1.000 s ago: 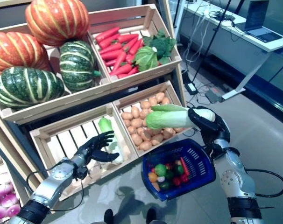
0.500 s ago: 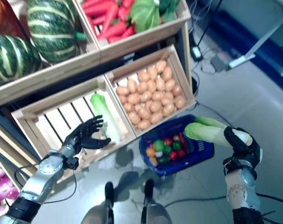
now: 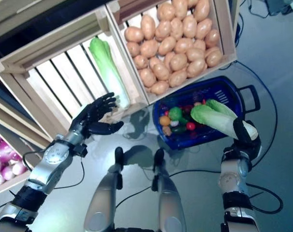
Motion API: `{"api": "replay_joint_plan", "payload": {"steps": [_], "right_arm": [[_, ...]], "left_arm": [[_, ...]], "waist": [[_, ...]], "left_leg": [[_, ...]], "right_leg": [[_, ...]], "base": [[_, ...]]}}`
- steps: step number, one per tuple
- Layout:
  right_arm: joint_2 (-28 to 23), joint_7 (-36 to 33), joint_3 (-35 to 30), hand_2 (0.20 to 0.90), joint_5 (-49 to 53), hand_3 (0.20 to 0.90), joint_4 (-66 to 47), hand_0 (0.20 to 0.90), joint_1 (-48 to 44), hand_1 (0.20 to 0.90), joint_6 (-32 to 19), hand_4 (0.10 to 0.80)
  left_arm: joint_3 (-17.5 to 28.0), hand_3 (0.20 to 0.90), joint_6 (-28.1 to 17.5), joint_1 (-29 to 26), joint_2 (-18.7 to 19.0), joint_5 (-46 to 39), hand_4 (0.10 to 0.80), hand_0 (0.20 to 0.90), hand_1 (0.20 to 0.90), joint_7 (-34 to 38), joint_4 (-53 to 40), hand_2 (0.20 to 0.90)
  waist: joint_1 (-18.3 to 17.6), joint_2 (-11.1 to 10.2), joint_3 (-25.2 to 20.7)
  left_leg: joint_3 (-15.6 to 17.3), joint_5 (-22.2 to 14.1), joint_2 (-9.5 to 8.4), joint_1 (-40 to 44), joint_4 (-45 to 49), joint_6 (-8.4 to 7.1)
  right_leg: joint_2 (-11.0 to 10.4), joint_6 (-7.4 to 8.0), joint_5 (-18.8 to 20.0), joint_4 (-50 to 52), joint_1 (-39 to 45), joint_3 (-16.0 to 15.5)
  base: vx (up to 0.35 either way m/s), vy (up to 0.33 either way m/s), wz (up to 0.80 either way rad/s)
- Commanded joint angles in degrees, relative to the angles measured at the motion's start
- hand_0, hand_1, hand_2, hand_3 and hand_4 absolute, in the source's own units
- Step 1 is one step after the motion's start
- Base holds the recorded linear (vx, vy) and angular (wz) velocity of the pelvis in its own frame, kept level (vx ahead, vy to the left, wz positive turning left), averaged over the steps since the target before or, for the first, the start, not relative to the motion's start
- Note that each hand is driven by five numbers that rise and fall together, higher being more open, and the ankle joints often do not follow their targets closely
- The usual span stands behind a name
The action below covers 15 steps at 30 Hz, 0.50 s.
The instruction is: Put vegetables into the basket
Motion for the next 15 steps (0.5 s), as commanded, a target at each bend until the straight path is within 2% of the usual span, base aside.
{"api": "replay_joint_plan", "payload": {"steps": [1, 6, 11, 15], "right_arm": [[-8.2, 4.1, -1.2, 0.3, 1.9, 0.3, -3.2, 0.3, -5.9, 0.3, -10.3, 0.4], [-10.5, -0.8, 0.1, 0.3, -5.5, 0.3, 1.5, 0.3, -10.3, 0.3, -7.7, 0.4], [-13.1, -3.1, 0.6, 0.3, -6.5, 0.3, 6.5, 0.3, -13.9, 0.3, -7.0, 0.4], [-13.7, -5.8, 1.0, 0.3, -7.7, 0.3, 6.2, 0.3, -15.3, 0.3, -5.2, 0.4]], "left_arm": [[0.8, 0.9, -8.3, -4.9, 1.3, -4.4, 0.8, 0.9, 0.9, -1.2, -7.5, 0.9], [0.2, 0.9, -9.1, -7.4, 2.0, -7.2, 0.8, 0.9, 0.9, -1.6, -7.2, 0.9], [-0.3, 0.9, -10.9, -8.2, 2.9, -8.1, 0.8, 0.9, 0.9, -2.5, -7.2, 0.9], [-0.6, 0.9, -11.7, -8.4, 3.3, -8.7, 0.8, 0.9, 0.9, -2.5, -8.3, 0.9]], "waist": [[-0.1, 1.2, 0.0], [0.9, 2.0, 0.0], [1.8, 3.1, 0.0], [1.9, 4.0, 0.0]], "left_leg": [[-2.4, -4.9, -2.43, -8.9, 11.9, -1.12], [-3.5, -6.6, -3.15, -14.5, 16.9, -0.01], [-3.4, -7.5, -4.21, -20.0, 20.2, 0.84], [-3.6, -7.8, -4.7, -24.7, 22.9, 1.11]], "right_leg": [[-2.7, 1.19, -5.4, 9.8, -2.2, -1.4], [-4.5, 1.18, -7.3, 17.5, -9.4, -0.5], [-5.6, 1.41, -8.0, 23.2, -16.2, 0.8], [-6.1, 1.38, -7.9, 26.3, -21.3, 1.4]], "base": [[-0.046, 0.013, 0.12], [0.003, -0.009, 0.13], [0.002, -0.023, 0.11], [0.0, -0.015, 0.06]]}}
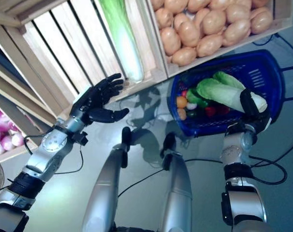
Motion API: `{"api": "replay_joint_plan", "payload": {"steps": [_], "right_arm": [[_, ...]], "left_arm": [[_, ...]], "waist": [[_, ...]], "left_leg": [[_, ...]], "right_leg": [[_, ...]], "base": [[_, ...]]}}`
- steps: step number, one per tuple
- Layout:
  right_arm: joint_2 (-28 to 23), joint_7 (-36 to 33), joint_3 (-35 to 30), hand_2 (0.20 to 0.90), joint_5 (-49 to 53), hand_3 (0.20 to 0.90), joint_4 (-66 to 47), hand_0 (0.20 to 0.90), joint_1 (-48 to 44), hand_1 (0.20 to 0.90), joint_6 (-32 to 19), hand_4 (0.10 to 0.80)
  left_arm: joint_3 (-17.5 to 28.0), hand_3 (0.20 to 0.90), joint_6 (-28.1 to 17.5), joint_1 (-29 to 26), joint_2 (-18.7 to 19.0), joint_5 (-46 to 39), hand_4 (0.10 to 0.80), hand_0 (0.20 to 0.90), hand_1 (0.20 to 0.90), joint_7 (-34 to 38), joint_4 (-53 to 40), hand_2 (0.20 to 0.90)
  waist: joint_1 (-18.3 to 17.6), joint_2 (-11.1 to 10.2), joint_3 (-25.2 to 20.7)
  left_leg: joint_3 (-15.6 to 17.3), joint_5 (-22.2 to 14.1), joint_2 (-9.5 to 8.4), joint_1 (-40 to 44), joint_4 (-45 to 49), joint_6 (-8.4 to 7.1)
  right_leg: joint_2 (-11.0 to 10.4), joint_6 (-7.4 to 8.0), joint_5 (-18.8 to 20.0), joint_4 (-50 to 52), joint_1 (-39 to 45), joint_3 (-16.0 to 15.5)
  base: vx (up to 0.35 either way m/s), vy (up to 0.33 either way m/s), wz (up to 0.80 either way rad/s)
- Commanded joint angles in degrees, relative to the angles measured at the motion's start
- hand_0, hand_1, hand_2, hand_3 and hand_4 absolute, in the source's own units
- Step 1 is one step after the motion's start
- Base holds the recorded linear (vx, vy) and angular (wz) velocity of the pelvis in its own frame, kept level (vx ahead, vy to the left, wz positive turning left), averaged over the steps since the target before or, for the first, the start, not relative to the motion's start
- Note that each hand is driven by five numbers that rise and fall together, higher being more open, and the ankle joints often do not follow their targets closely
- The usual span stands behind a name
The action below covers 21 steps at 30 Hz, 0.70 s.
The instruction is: Put vegetables into the basket
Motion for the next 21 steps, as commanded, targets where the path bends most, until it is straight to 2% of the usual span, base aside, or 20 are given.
{"api": "replay_joint_plan", "payload": {"steps": [1, 7, 12, 13, 14, 15, 16, 21], "right_arm": [[-8.3, -4.3, -1.2, 0.3, -5.1, 0.3, -4.2, 0.3, 0.0, 0.3, -3.8, 0.4], [-8.9, -14.2, 0.6, 0.3, -10.9, 0.3, -1.3, 0.3, -3.8, 0.3, 4.7, 0.4], [-9.0, -16.7, 2.3, 0.3, -12.3, 0.3, 1.4, 0.3, -7.0, 0.3, 6.9, 0.4], [-9.3, -16.9, 2.6, 0.324, -11.7, 0.324, 1.4, 0.324, -7.5, 0.324, 6.8, 0.416], [-9.3, -17.3, 2.6, 0.521, -11.8, 0.521, 1.3, 0.521, -7.7, 0.521, 6.9, 0.547], [-9.2, -17.7, 2.6, 0.818, -12.3, 0.818, 1.1, 0.818, -7.7, 0.818, 6.9, 0.745], [-9.0, -18.1, 2.5, 0.9, -12.4, 0.9, 0.8, 0.9, -7.6, 0.9, 6.9, 0.8], [-9.7, -20.9, 2.6, 0.9, -15.8, 0.9, 1.2, 0.9, -7.3, 0.9, 10.0, 0.8]], "left_arm": [[1.2, 0.9, -7.3, -3.0, -0.5, -2.1, 0.8, 0.9, 0.9, -1.6, -8.1, 0.9], [0.5, 0.9, -8.2, -4.6, -0.6, -1.2, 0.8, 0.9, 0.9, -1.5, -8.6, 0.9], [-0.1, 0.9, -9.0, -6.1, -1.3, 1.3, 0.8, 0.9, 0.9, -0.1, -8.5, 0.9], [-0.2, 0.9, -9.3, -6.4, -1.1, 1.3, 0.8, 0.9, 0.9, 0.4, -8.4, 0.9], [-0.2, 0.9, -9.6, -6.5, -1.1, 1.1, 0.8, 0.9, 0.9, 0.7, -8.4, 0.9], [-0.1, 0.9, -9.6, -6.4, -1.2, 1.3, 0.8, 0.9, 0.9, 0.8, -8.6, 0.9], [0.1, 0.9, -10.1, -6.2, -1.4, 1.9, 0.8, 0.9, 0.9, 0.6, -8.5, 0.9], [0.7, 0.9, -11.2, -6.0, -1.0, 2.0, 0.8, 0.9, 0.9, 0.9, -8.9, 0.9]], "waist": [[-1.3, 3.4, -0.1], [-1.0, 3.9, -0.1], [-0.5, 4.1, -0.1], [-0.5, 4.1, -0.1], [-0.5, 4.2, -0.1], [-0.5, 4.2, -0.1], [-0.6, 4.2, -0.1], [-0.5, 4.0, -0.1]], "left_leg": [[-1.1, -2.3, -1.94, -2.1, 1.9, 0.03], [-1.0, -2.7, -2.44, -6.2, 4.1, 0.43], [-1.3, -2.5, -2.96, -7.9, 4.3, 0.47], [-1.3, -2.4, -2.96, -8.0, 4.0, 0.46], [-1.4, -2.2, -3.05, -8.2, 3.8, 0.38], [-1.4, -2.2, -3.02, -8.2, 3.6, 0.35], [-1.2, -2.1, -2.95, -8.1, 3.4, 0.33], [-1.1, -1.9, -3.04, -6.6, 2.0, 0.18]], "right_leg": [[-0.8, 2.29, 0.3, 1.9, 2.1, 0.2], [-1.2, 2.21, 0.7, 4.6, -2.6, 0.7], [-1.0, 2.2, 1.0, 5.3, -4.4, 0.7], [-0.9, 2.17, 1.1, 5.0, -4.5, 0.7], [-0.8, 2.17, 1.3, 4.8, -4.7, 0.7], [-0.8, 2.19, 1.4, 4.6, -4.7, 0.7], [-0.8, 2.18, 1.4, 4.5, -4.7, 0.6], [-0.2, 2.17, 1.7, 2.9, -3.3, 0.3]], "base": [[0.0, 0.0, 0.04], [-0.022, 0.006, 0.0], [-0.007, -0.002, 0.03], [-0.031, -0.002, 0.02], [0.0, 0.0, 0.0], [0.0, 0.0, 0.0], [-0.015, 0.033, 0.0], [-0.003, 0.021, 0.0]]}}
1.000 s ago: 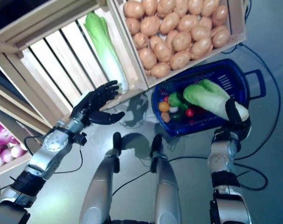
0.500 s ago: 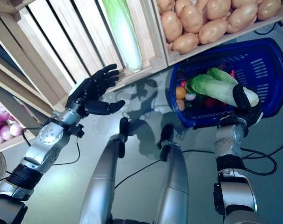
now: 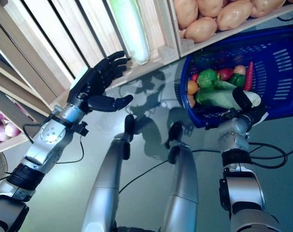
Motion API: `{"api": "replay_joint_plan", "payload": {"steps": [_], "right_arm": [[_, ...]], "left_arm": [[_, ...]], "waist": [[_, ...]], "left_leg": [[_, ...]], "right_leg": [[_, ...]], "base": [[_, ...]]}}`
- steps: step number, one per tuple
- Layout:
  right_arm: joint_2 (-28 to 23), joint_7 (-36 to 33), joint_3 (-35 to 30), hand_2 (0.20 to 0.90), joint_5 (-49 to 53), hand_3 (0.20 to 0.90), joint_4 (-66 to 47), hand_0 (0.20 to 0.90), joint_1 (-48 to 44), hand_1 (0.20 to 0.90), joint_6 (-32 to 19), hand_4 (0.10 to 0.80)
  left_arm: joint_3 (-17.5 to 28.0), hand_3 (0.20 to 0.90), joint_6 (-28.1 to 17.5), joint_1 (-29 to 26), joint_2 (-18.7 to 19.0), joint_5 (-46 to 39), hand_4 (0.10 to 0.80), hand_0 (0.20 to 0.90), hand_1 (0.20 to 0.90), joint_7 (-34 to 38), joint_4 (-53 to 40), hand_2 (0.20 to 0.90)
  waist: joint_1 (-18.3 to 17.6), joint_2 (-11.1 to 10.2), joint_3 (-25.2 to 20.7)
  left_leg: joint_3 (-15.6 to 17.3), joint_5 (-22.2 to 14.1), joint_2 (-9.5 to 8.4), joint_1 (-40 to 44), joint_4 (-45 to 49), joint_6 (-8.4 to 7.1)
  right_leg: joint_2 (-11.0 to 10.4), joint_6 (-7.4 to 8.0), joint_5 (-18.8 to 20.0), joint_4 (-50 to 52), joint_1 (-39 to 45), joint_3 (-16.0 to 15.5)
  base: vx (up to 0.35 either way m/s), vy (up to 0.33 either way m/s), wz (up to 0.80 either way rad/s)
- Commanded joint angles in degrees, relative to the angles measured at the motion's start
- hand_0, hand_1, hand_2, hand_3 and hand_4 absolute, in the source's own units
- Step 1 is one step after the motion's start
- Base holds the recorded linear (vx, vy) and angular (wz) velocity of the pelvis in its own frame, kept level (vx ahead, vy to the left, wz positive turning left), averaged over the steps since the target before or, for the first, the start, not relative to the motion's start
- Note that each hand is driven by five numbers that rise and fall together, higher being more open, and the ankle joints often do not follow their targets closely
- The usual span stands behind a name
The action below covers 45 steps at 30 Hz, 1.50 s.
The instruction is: Put vegetables into the basket
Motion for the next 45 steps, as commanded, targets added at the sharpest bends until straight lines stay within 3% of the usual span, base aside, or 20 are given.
{"api": "replay_joint_plan", "payload": {"steps": [1, 10, 16, 20, 24, 28, 31, 34, 38, 45], "right_arm": [[-9.8, -6.0, 0.3, 0.9, -4.6, 0.9, -2.2, 0.9, 1.2, 0.9, -1.8, 0.8], [-10.3, -15.9, 0.0, 0.9, -14.0, 0.9, -2.8, 0.9, 2.1, 0.9, -5.6, 0.8], [-8.0, -17.1, -1.3, 0.9, -18.1, 0.9, -9.2, 0.9, 6.3, 0.9, -9.4, 0.8], [-6.0, -13.0, -2.5, 0.9, -17.9, 0.9, -16.9, 0.9, 11.7, 0.9, -10.1, 0.8], [-2.4, -2.8, -4.3, 0.9, -9.7, 0.9, -26.7, 0.9, 20.1, 0.9, -9.8, 0.8], [0.6, 3.2, -4.0, 0.9, -5.3, 0.9, -33.7, 0.9, 25.8, 0.9, -8.4, 0.8], [2.5, 5.4, -3.7, 0.9, -4.6, 0.9, -38.7, 0.9, 30.9, 0.9, -8.7, 0.8], [2.5, 5.3, -2.7, 0.9, -4.1, 0.9, -42.2, 0.9, 32.2, 0.9, -8.5, 0.8], [2.2, 7.7, -1.4, 0.9, -3.1, 0.9, -44.5, 0.9, 34.1, 0.9, -8.2, 0.8], [-0.6, 11.3, 1.6, 0.9, -3.4, 0.9, -46.7, 0.9, 34.4, 0.9, -8.3, 0.8]], "left_arm": [[2.3, 0.9, -7.8, -0.9, -1.7, 1.4, 0.8, 0.9, 0.9, -0.2, -7.5, 0.9], [4.2, 0.9, -10.8, -1.2, 1.1, 9.0, 0.8, 0.9, 0.9, 3.4, -8.4, 0.9], [8.4, 0.9, -10.0, 0.2, 3.3, 13.2, 0.8, 0.9, 0.9, 5.6, -9.4, 0.9], [12.0, 0.9, -9.6, 1.8, 5.9, 18.4, 0.8, 0.9, 0.9, 7.9, -9.4, 0.9], [17.5, 0.9, -7.3, 4.8, 8.6, 25.2, 0.8, 0.9, 0.9, 10.7, -10.7, 0.9], [20.7, 0.9, -6.2, 6.2, 11.7, 35.0, 0.8, 0.9, 0.9, 14.0, -10.1, 0.9], [22.7, 0.9, -2.8, 7.4, 14.4, 43.5, 0.8, 0.9, 0.9, 16.7, -9.0, 0.9], [22.4, 0.9, -0.5, 6.9, 18.3, 54.8, 0.8, 0.9, 0.9, 19.3, -7.6, 0.9], [21.3, 0.9, 5.0, 5.1, 23.7, 61.7, 0.8, 0.9, 0.9, 21.1, -5.9, 0.9], [15.4, 0.9, 5.7, 2.1, 29.4, 75.8, 0.8, 0.9, 0.9, 26.6, -2.3, 0.9]], "waist": [[-0.8, 3.4, -0.1], [-1.1, 3.8, -0.1], [-1.8, 2.9, -0.1], [-2.4, 1.7, -0.1], [-3.4, 0.5, -0.1], [-4.3, -0.3, -0.1], [-5.2, -0.6, -0.1], [-6.2, -0.7, -0.1], [-7.3, -0.6, -0.1], [-9.1, -0.8, -0.1]], "left_leg": [[-0.2, -1.3, -1.79, 2.9, -2.6, -0.41], [0.4, -0.7, -0.82, 7.4, -5.2, -1.33], [1.5, 0.5, -0.15, 14.3, -9.6, -2.14], [2.0, 1.1, -0.17, 19.2, -12.3, -2.51], [2.7, 1.2, 0.01, 23.4, -14.3, -2.37], [3.0, 1.0, 0.04, 25.1, -14.4, -2.27], [3.4, 1.1, 0.17, 26.4, -14.7, -2.1], [3.7, 1.9, 0.4, 26.3, -15.2, -2.01], [4.8, 1.8, 0.43, 25.9, -15.2, -2.0], [6.6, 1.6, 1.41, 25.7, -14.7, -2.61]], "right_leg": [[1.0, 2.13, 1.7, -1.0, 5.6, -0.1], [1.9, 2.18, 1.7, -4.2, 10.1, 0.1], [2.5, 2.59, 2.7, -10.5, 17.2, -0.3], [3.0, 2.72, 2.9, -13.7, 22.5, -0.4], [3.5, 2.47, 2.6, -15.4, 26.5, -0.5], [4.1, 2.06, 2.2, -15.5, 28.3, -0.3], [4.6, 1.85, 2.1, -16.0, 29.7, 0.0], [4.9, 1.7, 2.5, -16.2, 29.1, 0.5], [5.1, 1.52, 2.1, -15.7, 28.3, 1.0], [5.0, 1.49, 1.7, -15.8, 28.0, 1.7]], "base": [[0.0, 0.032, 0.01], [0.014, 0.039, -0.01], [0.044, 0.039, -0.04], [0.052, 0.038, -0.11], [0.044, 0.045, -0.08], [0.047, 0.03, -0.06], [0.027, 0.037, -0.02], [-0.008, 0.061, -0.09], [0.003, 0.077, -0.06], [-0.005, 0.071, -0.06]]}}
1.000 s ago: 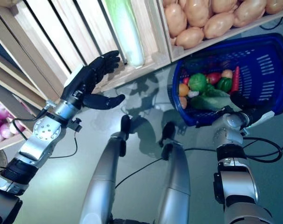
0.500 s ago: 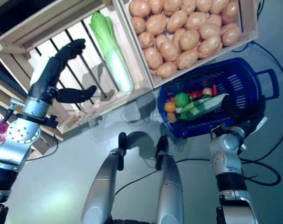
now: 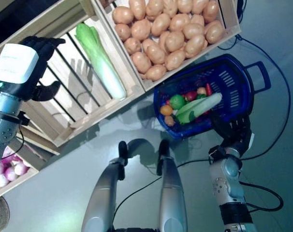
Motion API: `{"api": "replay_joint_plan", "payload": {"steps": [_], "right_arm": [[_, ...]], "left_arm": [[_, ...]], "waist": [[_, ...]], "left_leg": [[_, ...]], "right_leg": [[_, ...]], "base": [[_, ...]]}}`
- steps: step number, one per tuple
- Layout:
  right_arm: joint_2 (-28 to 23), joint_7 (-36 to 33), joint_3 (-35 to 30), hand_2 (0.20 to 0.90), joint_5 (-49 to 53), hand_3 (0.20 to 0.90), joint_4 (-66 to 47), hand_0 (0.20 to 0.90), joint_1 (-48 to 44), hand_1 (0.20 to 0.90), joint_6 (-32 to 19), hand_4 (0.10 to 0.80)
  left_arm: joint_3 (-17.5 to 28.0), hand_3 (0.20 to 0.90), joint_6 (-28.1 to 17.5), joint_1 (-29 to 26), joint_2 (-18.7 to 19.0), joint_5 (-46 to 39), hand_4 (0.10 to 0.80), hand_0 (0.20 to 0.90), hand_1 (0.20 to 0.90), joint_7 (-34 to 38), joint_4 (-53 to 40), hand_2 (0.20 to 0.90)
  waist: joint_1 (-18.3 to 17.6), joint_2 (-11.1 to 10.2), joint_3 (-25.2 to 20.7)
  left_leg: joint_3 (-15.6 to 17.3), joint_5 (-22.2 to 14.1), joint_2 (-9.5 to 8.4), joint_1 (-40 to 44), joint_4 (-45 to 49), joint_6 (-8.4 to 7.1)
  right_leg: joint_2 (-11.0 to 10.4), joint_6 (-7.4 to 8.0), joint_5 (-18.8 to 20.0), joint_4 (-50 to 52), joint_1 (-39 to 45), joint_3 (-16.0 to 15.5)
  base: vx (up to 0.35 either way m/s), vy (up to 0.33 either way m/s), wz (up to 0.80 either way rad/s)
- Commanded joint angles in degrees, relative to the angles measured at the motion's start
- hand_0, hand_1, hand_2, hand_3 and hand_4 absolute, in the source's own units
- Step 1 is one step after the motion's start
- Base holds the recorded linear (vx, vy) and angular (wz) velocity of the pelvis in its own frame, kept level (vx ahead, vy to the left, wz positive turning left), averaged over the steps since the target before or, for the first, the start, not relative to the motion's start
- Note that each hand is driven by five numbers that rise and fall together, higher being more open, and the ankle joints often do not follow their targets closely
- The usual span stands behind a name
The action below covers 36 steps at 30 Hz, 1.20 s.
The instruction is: Put vegetables into the basket
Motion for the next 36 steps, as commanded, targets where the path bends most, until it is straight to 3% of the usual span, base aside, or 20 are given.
{"api": "replay_joint_plan", "payload": {"steps": [1, 8, 14, 27, 36], "right_arm": [[-5.9, 3.8, -1.5, 0.9, 0.7, 0.9, -8.1, 0.9, -1.5, 0.9, -4.4, 0.8], [-8.2, 5.5, 0.4, 0.9, 1.8, 0.9, -7.5, 0.9, -2.7, 0.9, -4.8, 0.8], [-8.5, 5.8, 1.1, 0.9, 1.7, 0.9, -8.1, 0.9, -3.2, 0.9, -3.5, 0.8], [-10.7, 5.7, 2.2, 0.9, -1.3, 0.9, -10.5, 0.9, -5.5, 0.9, -1.5, 0.8], [-11.0, 5.8, 1.9, 0.9, -1.2, 0.9, -11.5, 0.9, -5.6, 0.9, -1.2, 0.8]], "left_arm": [[0.3, 0.9, 0.1, -6.7, 4.9, 4.2, 0.8, 0.9, 0.9, 7.3, -0.9, 0.9], [-9.3, 0.9, -1.4, -13.8, 8.2, 12.4, 0.8, 0.9, 0.9, 20.1, 6.6, 0.9], [-13.0, 0.9, -2.7, -16.4, 7.9, 14.4, 0.8, 0.9, 0.9, 25.3, 11.1, 0.9], [-22.6, 0.9, 2.8, -24.1, 6.4, 14.7, 0.8, 0.9, 0.9, 18.1, 19.0, 0.9], [-25.0, 0.9, 6.7, -25.5, 5.6, 15.0, 0.8, 0.9, 0.9, 14.9, 23.0, 0.9]], "waist": [[-1.3, -0.1, 0.0], [-2.8, -0.5, 0.0], [-3.4, -0.8, 0.0], [-4.8, -1.4, 0.0], [-5.2, -1.8, 0.0]], "left_leg": [[1.8, 0.3, 0.07, -0.3, 0.6, -2.19], [2.7, 0.8, 1.09, -0.7, 0.4, -2.5], [3.0, 0.5, 1.64, -2.2, 1.5, -2.5], [3.1, -0.7, 3.01, -6.0, 4.9, -2.26], [2.9, -1.3, 3.33, -8.1, 6.0, -1.92]], "right_leg": [[1.5, -0.1, 0.0, -2.9, 5.7, -1.9], [1.9, -0.13, 0.2, -2.5, 4.5, -0.7], [2.1, -0.39, -0.3, -0.8, 2.7, -0.1], [1.7, -0.34, -1.1, 2.5, -1.3, 1.0], [1.4, 0.05, -1.1, 3.7, -3.8, 1.3]], "base": [[-0.002, 0.049, -0.06], [0.013, 0.064, -0.08], [0.021, 0.045, -0.03], [0.002, 0.023, -0.04], [0.0, 0.009, -0.01]]}}
